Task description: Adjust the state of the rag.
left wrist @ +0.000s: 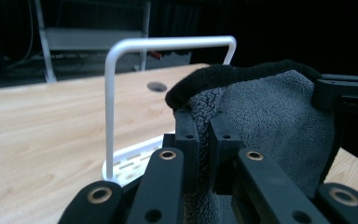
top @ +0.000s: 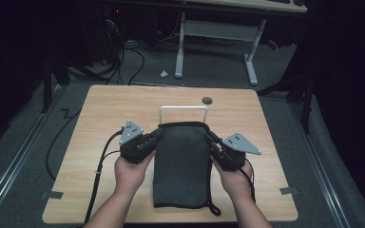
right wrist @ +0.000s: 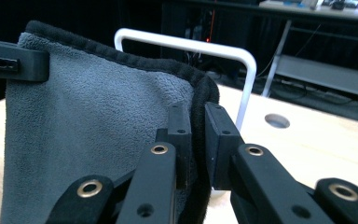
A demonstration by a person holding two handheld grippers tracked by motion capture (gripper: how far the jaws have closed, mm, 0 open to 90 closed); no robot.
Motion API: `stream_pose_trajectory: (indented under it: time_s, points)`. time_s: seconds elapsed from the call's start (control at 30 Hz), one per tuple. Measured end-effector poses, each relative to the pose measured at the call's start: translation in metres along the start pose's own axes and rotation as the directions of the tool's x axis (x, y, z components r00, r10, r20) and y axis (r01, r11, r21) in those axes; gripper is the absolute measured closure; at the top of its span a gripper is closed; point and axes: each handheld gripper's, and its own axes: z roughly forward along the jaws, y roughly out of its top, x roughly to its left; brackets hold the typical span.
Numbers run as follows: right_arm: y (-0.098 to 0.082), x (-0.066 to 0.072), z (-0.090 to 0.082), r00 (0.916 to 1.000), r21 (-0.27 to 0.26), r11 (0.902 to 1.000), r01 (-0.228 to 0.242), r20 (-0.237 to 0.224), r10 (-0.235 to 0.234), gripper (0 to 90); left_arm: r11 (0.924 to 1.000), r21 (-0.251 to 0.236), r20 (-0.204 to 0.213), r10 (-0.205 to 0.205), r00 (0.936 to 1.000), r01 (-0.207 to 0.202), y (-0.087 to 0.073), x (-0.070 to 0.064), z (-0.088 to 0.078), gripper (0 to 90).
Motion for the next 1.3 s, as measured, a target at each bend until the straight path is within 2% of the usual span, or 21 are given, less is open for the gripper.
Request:
stream_pose_trajectory:
  time_s: [0.43,0.87,1.07,1.3]
  points:
    - [0.027,-0.001,-0.014,0.9999,-0.083,0.9965,0.012,0.003,-0.012,82.7,0.9965,-0.073,0.006,0.042,0.9991,-0.042,0.031,-0.008,-0.012,84.4]
    - [0.064,-0.007,-0.016,0.9995,-0.153,0.9879,0.022,0.026,-0.019,82.8,0.9865,-0.138,0.002,0.090,0.9959,-0.089,0.071,-0.009,-0.014,84.6]
    - [0.078,-0.011,-0.013,0.9995,-0.173,0.9848,0.018,0.030,-0.013,82.8,0.9825,-0.149,-0.008,0.112,0.9937,-0.112,0.086,-0.008,-0.012,84.6]
    - [0.083,-0.012,-0.008,0.9994,-0.175,0.9842,0.023,0.031,-0.018,82.8,0.9827,-0.141,-0.024,0.117,0.9928,-0.120,0.090,-0.003,-0.007,84.6]
